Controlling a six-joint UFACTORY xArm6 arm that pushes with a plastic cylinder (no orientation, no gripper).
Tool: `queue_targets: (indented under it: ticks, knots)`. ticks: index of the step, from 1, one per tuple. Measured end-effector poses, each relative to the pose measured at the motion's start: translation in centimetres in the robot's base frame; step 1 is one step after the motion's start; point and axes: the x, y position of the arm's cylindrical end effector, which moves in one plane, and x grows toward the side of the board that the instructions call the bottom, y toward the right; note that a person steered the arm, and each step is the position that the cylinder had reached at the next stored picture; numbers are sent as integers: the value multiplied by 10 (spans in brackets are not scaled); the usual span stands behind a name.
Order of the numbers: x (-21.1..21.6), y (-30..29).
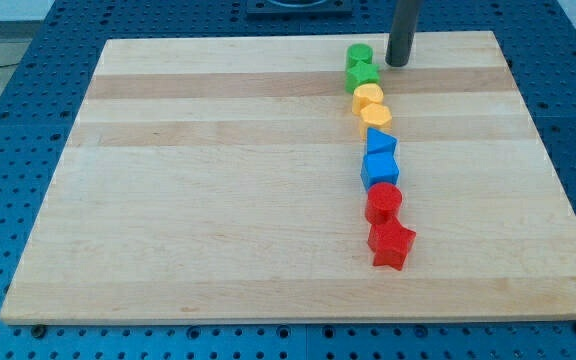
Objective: Move the green circle towards the top left side of the board
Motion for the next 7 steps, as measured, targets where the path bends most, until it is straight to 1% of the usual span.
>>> queue_targets:
  ticks: [1,4,5,7]
  knots:
    - [0,-1]
    - [9,-42]
    - [9,-65]
    - [9,-130]
